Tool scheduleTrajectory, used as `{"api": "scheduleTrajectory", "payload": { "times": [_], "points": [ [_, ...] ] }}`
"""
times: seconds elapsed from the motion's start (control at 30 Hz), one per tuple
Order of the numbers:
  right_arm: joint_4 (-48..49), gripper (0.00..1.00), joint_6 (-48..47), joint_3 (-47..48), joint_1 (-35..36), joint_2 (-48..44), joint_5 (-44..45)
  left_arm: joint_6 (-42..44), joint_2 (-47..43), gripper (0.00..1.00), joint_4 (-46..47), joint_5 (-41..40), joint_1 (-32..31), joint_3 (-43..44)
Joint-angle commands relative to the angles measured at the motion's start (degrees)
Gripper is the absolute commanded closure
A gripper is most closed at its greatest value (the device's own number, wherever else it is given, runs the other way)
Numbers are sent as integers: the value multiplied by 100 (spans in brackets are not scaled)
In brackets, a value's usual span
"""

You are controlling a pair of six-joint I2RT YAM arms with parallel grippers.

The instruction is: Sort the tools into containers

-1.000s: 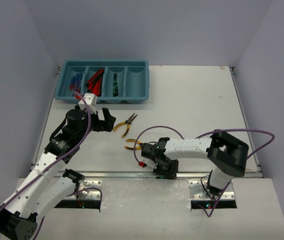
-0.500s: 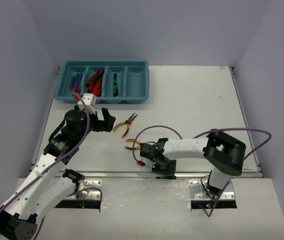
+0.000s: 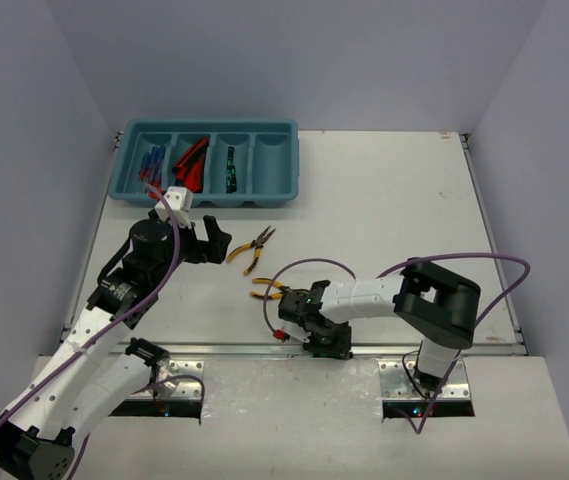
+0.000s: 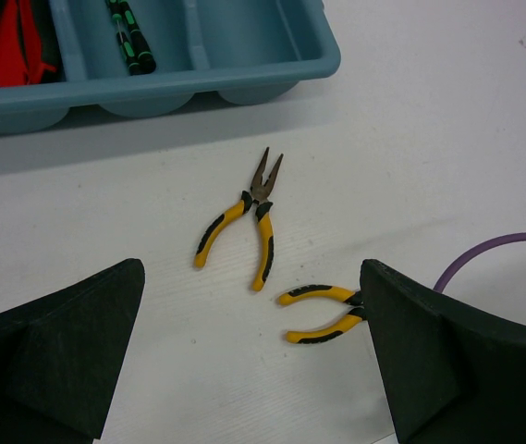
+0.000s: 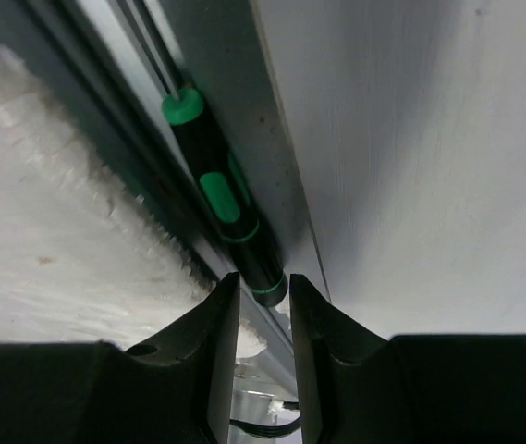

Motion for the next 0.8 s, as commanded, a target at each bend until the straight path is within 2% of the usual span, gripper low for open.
{"api": "scheduleTrajectory", "payload": {
  "times": [0.0, 0.2, 0.27, 0.33, 0.5, 0.77],
  "points": [
    [-17, 71, -39, -30, 125, 372, -142, 71, -86, 0, 117, 17, -17, 88],
    [213, 68, -99, -86, 128, 491, 148, 80, -74, 0, 122, 31, -17, 88],
    [216, 74, -152, -72, 128, 599, 149, 80, -83, 0, 122, 31, -17, 88],
    [328, 85, -195, -98, 128, 547, 194, 80, -92, 0, 114, 13, -17, 88],
    [411, 98, -186, -108, 137, 249, 426, 80, -74, 0, 122, 13, -17, 88],
    [87, 100, -111, 166, 216, -324, 638, 80, -57, 0, 131, -11, -17, 88]
  ]
}}
